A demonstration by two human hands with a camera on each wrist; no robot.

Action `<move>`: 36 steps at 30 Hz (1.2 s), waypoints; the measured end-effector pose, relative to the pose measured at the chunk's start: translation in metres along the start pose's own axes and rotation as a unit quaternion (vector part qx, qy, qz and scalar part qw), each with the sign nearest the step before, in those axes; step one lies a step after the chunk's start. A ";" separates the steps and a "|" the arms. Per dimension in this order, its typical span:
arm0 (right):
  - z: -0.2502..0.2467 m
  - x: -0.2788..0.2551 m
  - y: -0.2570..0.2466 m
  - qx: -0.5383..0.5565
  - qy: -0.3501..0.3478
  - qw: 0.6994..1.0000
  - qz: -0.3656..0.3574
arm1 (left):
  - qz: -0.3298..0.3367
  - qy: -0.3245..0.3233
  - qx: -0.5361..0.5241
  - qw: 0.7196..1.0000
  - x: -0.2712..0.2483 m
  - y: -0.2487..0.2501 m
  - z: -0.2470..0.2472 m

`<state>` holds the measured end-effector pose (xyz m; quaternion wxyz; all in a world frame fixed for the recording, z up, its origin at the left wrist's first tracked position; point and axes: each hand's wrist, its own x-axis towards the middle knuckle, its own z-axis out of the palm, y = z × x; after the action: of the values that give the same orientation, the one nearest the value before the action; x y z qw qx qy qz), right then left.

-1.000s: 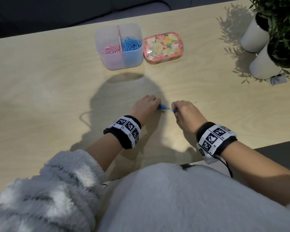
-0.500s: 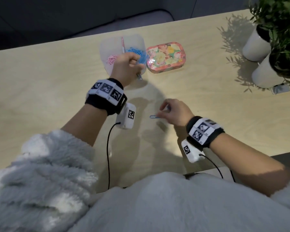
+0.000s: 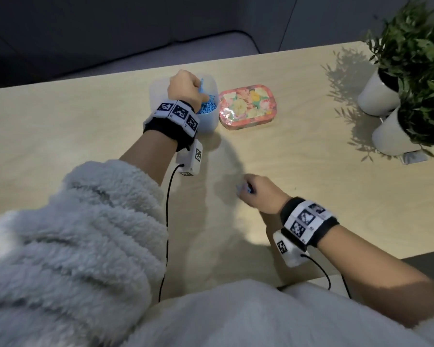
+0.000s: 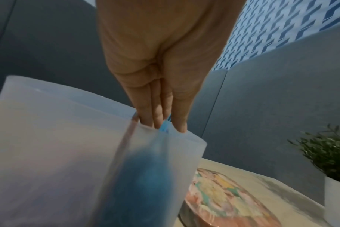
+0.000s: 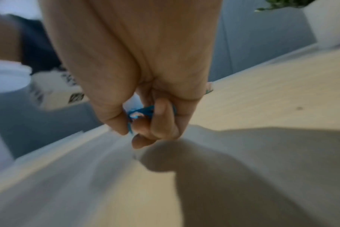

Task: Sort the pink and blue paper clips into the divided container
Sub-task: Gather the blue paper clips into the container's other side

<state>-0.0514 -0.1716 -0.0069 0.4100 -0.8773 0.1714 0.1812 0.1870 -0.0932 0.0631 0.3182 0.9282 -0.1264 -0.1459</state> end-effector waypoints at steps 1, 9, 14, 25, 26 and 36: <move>-0.010 0.006 -0.003 0.044 0.012 0.999 -0.002 | 0.006 -0.005 -0.001 1.000 -0.001 0.000 0.000; -0.093 0.094 -0.100 0.154 0.115 0.981 -0.019 | 0.029 0.130 -0.116 0.984 -0.021 -0.042 -0.024; -0.098 0.145 -0.149 0.218 0.098 0.971 0.023 | -0.095 0.053 -0.202 0.973 -0.028 -0.076 -0.025; -0.119 0.132 -0.049 -0.072 0.301 0.941 0.137 | -0.096 -0.020 -0.345 0.934 -0.049 -0.078 -0.026; -0.117 0.130 -0.036 -0.099 0.281 0.939 0.172 | -0.091 -0.016 -0.326 0.941 -0.049 -0.079 -0.025; -0.110 0.112 -0.011 0.112 0.300 0.937 0.139 | -0.101 -0.006 -0.330 0.939 -0.071 -0.075 -0.026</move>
<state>0.0711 -0.2677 0.0148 0.4062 -0.8065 0.4260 -0.0552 0.1411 0.0013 0.0489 0.5893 0.7780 0.0217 -0.2167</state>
